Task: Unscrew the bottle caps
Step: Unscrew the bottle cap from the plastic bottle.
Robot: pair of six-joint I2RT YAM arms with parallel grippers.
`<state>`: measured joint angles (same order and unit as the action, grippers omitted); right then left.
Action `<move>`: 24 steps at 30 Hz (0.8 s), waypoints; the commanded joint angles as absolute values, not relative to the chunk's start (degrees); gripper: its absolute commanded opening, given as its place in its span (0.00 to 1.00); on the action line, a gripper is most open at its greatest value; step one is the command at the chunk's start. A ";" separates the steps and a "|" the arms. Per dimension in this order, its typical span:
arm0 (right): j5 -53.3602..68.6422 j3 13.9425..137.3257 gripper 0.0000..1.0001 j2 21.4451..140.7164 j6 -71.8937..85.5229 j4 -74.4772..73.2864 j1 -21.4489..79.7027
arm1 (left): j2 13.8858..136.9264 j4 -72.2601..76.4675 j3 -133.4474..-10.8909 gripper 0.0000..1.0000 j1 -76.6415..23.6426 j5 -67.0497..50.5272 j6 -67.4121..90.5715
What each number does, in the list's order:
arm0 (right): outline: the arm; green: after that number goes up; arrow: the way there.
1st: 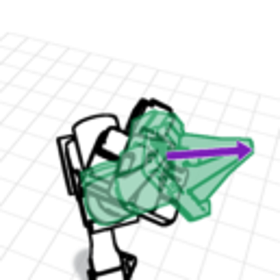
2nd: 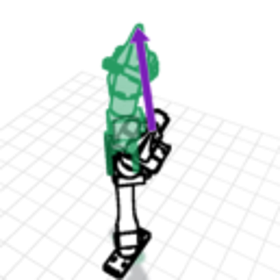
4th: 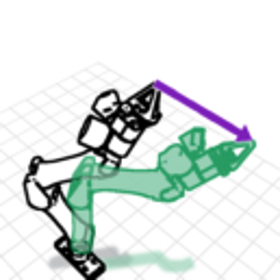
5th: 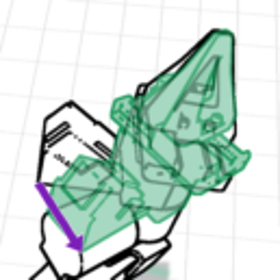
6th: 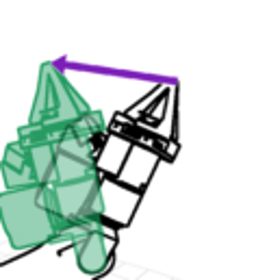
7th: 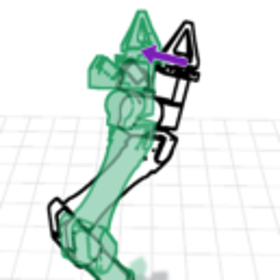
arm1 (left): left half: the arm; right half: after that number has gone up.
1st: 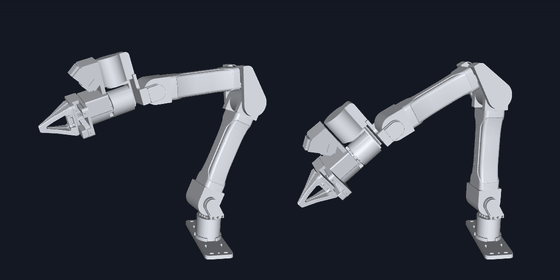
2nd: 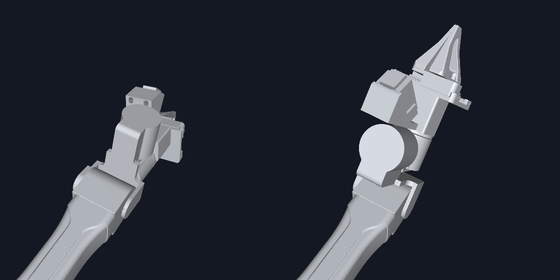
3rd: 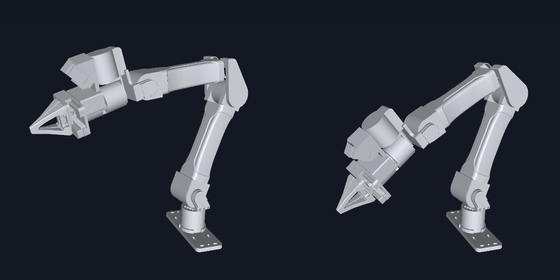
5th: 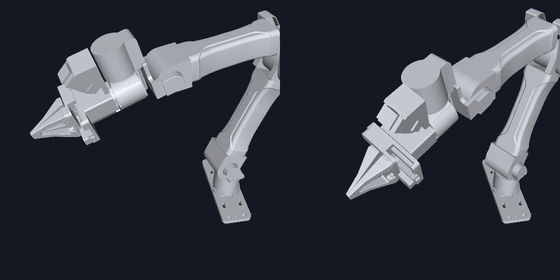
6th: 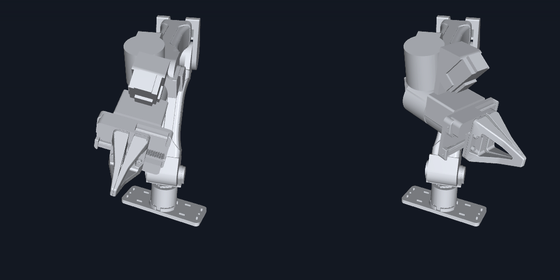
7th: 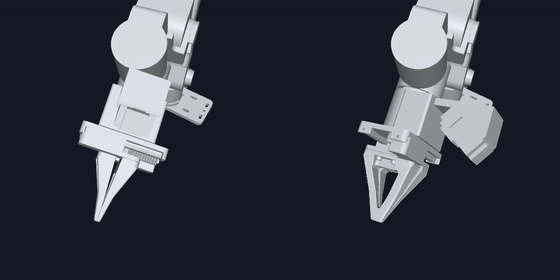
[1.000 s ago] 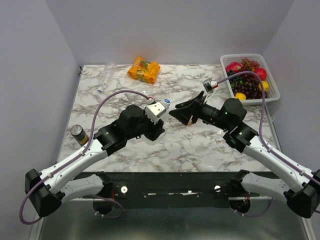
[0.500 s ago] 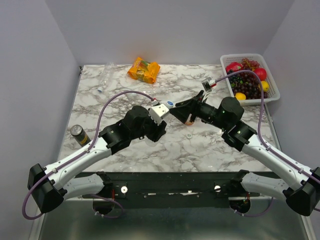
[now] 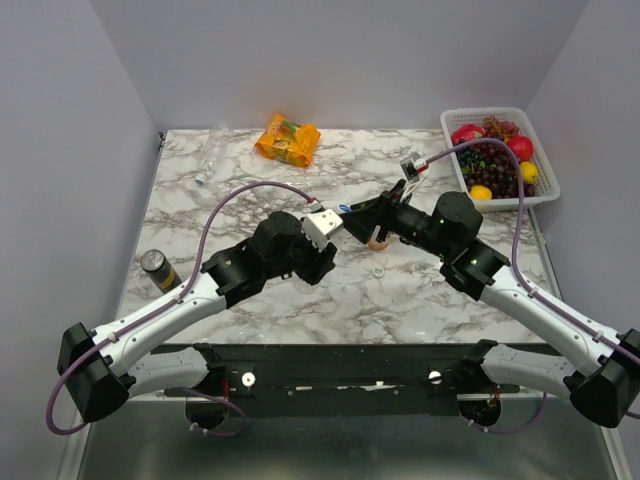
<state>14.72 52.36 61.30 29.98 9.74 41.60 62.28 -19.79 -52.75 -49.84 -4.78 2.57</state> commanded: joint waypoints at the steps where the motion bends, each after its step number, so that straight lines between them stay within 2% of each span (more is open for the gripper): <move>1: 13.28 54.93 0.70 61.79 29.79 9.14 42.80 | 62.76 -20.83 -54.41 0.39 -50.45 -5.18 2.02; 5: 13.27 55.89 0.68 63.28 29.71 8.53 43.07 | 62.75 -20.74 -54.40 0.39 -50.71 -5.10 2.11; 10: 14.32 56.69 0.61 64.68 29.71 8.88 43.51 | 62.75 -20.83 -54.49 0.39 -50.89 -4.83 1.93; 14: 17.13 56.69 0.40 65.65 29.97 10.02 43.51 | 62.84 -21.27 -54.58 0.39 -50.98 -4.57 1.76; 18: 20.47 56.08 0.24 66.27 30.23 12.56 43.51 | 62.14 -21.09 -54.67 0.39 -50.98 -7.45 1.23; 20: 22.58 55.90 0.18 66.27 29.71 13.62 43.51 | 61.35 -20.22 -54.41 0.39 -50.28 -13.51 0.97; 24: 27.76 55.81 0.16 65.83 25.41 13.88 42.55 | 60.47 -18.64 -54.32 0.39 -47.73 -25.02 1.14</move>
<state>17.32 54.81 65.98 28.82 10.76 42.24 61.52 -21.67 -52.95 -49.23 -9.61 2.39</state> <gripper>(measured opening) 0.416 0.578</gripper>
